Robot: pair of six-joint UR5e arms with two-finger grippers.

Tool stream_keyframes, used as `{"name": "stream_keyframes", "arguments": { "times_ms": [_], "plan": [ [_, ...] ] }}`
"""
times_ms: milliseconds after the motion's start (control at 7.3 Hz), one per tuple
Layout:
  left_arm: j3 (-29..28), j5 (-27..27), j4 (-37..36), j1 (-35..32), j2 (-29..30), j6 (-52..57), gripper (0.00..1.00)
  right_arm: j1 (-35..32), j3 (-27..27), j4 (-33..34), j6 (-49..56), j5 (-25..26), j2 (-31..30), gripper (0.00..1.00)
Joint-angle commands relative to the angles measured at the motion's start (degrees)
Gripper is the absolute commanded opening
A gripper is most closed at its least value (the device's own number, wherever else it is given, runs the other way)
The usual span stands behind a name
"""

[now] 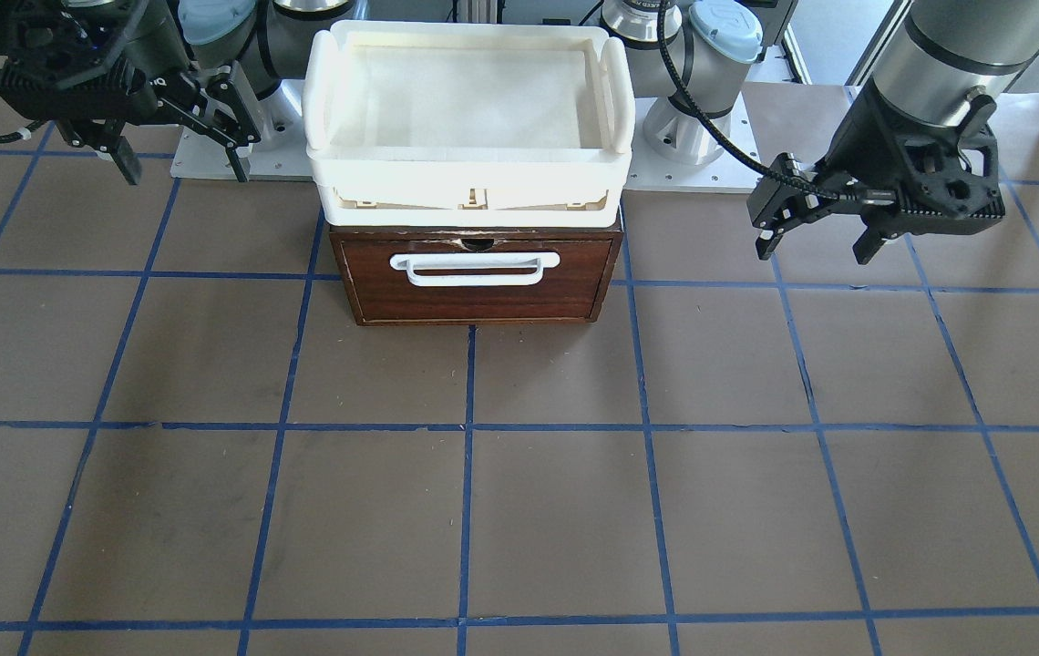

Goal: Put scissors in drawer and close it

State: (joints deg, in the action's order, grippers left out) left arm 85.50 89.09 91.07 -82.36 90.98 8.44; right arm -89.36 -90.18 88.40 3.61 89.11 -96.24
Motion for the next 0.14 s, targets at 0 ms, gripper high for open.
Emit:
{"name": "stream_keyframes", "arguments": {
  "times_ms": [0],
  "plan": [
    [0.2,-0.1,0.2,0.0,-0.4,0.0,1.0,-0.2,0.0,-0.3,-0.3,0.0,-0.1,1.0]
  ]
}}
